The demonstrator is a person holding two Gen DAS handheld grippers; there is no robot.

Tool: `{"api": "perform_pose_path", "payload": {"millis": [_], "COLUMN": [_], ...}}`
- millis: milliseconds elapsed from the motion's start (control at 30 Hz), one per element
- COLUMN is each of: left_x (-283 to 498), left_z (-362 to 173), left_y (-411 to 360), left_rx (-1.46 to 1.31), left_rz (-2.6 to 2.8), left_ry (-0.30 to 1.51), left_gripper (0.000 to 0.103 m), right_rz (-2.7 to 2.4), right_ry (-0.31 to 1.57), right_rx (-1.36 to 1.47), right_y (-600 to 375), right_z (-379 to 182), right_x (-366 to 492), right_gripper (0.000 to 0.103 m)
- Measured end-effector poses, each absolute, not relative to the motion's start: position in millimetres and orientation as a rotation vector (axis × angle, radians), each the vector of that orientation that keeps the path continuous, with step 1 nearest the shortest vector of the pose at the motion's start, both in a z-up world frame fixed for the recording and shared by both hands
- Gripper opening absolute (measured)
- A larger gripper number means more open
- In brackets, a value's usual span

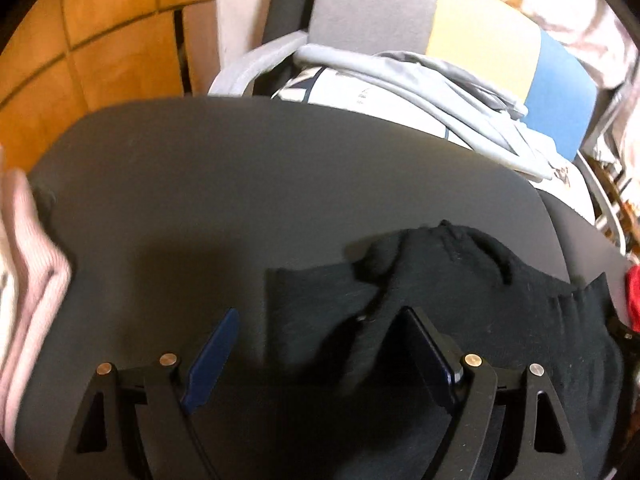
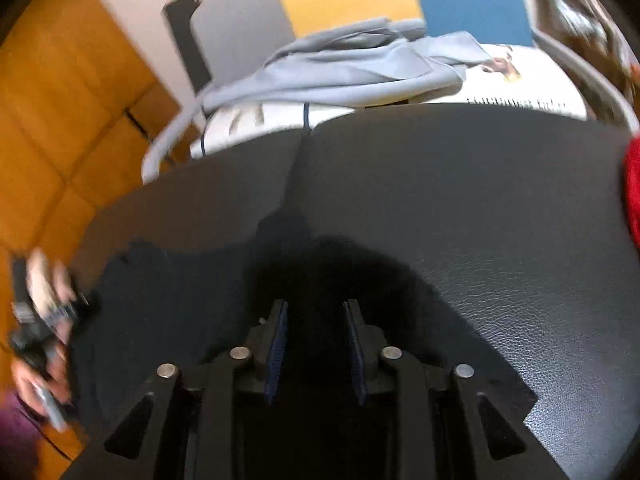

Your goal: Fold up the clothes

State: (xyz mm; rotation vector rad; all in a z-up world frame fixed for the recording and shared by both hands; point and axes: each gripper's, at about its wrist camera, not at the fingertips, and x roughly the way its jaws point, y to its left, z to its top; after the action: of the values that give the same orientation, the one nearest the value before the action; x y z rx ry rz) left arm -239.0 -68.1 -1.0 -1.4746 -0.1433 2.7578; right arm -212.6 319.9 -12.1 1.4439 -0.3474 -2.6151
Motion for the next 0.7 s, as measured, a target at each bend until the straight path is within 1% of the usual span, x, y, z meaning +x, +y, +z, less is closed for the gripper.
{"api": "perform_pose_path", "payload": {"millis": [67, 133, 167, 200, 267, 333, 367, 400, 433, 467, 500, 533, 567, 633, 700], "left_x": [-237, -235, -232, -231, -228, -233, -237, -237, -237, -232, -225, -216, -210, -205, -206], "left_z": [-1, -4, -6, -9, -14, -15, -14, -10, -7, -1, 7, 16, 21, 26, 21], "left_y": [-57, -53, -52, -52, -50, -54, -56, -61, -66, -69, -72, -73, -71, -57, -36], "left_rx": [-1.434, -1.424, -1.410, -1.385, -1.341, -1.360, -1.384, -1.407, -1.429, -1.415, -1.379, -1.313, -1.273, -1.241, -1.245], "left_rz": [2.785, 2.817, 2.841, 2.859, 2.883, 2.864, 2.857, 2.851, 2.844, 2.861, 2.898, 2.947, 2.960, 2.933, 2.882], "left_ry": [-0.037, 0.062, 0.079, 0.082, 0.093, 0.054, 0.021, -0.021, -0.064, -0.090, -0.111, -0.138, -0.150, -0.115, -0.008], "left_gripper": [0.085, 0.089, 0.090, 0.092, 0.094, 0.094, 0.094, 0.094, 0.094, 0.094, 0.093, 0.093, 0.094, 0.094, 0.094], "right_rz": [-2.700, -2.827, -2.870, -2.913, -2.918, -2.927, -2.921, -2.906, -2.939, -2.992, -3.040, -3.070, -3.020, -2.916, -2.792], "right_ry": [-0.239, -0.242, -0.222, -0.200, -0.179, -0.146, -0.118, -0.061, 0.011, 0.068, 0.082, 0.049, 0.051, 0.056, 0.070], "right_rx": [1.442, 1.387, 1.391, 1.396, 1.495, 1.449, 1.419, 1.423, 1.423, 1.386, 1.316, 1.219, 1.192, 1.141, 1.145], "right_y": [313, 319, 322, 325, 332, 330, 327, 323, 318, 316, 313, 310, 299, 279, 258], "right_z": [-5, 9, 9, 10, -9, -10, -7, -2, 6, 16, 27, 38, 40, 42, 37], "right_x": [-207, -197, -196, -194, -197, -194, -193, -191, -186, -178, -168, -156, -154, -149, -151], "right_gripper": [0.005, 0.005, 0.005, 0.005, 0.005, 0.008, 0.017, 0.021, 0.022, 0.023, 0.024, 0.024, 0.024, 0.024, 0.024]}}
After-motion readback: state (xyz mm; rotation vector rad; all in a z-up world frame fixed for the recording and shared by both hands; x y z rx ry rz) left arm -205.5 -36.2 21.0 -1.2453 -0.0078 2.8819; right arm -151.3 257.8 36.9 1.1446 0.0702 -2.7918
